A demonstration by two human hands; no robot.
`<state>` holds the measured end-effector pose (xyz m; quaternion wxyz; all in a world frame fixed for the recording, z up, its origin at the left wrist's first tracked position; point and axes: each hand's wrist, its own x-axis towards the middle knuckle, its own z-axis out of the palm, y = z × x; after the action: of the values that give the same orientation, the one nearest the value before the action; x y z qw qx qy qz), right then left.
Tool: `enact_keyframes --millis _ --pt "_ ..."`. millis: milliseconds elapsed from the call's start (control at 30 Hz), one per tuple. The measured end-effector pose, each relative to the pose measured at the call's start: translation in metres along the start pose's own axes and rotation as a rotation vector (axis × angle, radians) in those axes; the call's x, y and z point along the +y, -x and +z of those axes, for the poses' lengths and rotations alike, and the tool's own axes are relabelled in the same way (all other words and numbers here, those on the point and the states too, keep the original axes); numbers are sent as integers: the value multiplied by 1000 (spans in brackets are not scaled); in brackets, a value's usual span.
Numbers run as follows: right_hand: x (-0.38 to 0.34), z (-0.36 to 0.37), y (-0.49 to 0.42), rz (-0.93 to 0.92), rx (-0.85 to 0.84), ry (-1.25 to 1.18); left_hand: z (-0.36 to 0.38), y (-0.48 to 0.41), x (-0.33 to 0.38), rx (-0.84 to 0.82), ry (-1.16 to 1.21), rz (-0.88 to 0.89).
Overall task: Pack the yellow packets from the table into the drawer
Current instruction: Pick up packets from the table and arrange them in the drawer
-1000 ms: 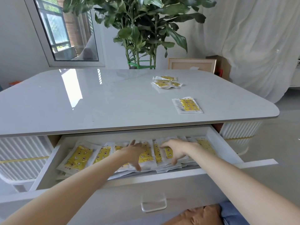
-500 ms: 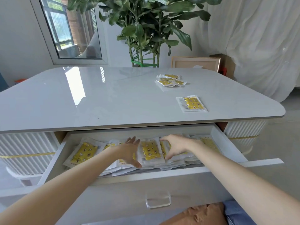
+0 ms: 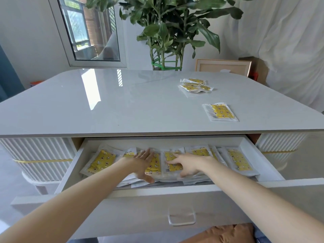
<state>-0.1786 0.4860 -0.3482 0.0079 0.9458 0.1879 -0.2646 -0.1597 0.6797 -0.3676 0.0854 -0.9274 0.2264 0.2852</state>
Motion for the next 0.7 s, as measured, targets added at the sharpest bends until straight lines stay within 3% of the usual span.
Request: enact_keyframes --millis 267,567,700 --pt "-16 -11 1 -27 150 -100 1 26 -28 47 78 -1" --pt "-63 -16 -19 -150 25 -17 22 56 -90 -87 -139 -176" --pt "-71 -16 -29 -132 10 -7 25 61 -100 -53 -153 -140"
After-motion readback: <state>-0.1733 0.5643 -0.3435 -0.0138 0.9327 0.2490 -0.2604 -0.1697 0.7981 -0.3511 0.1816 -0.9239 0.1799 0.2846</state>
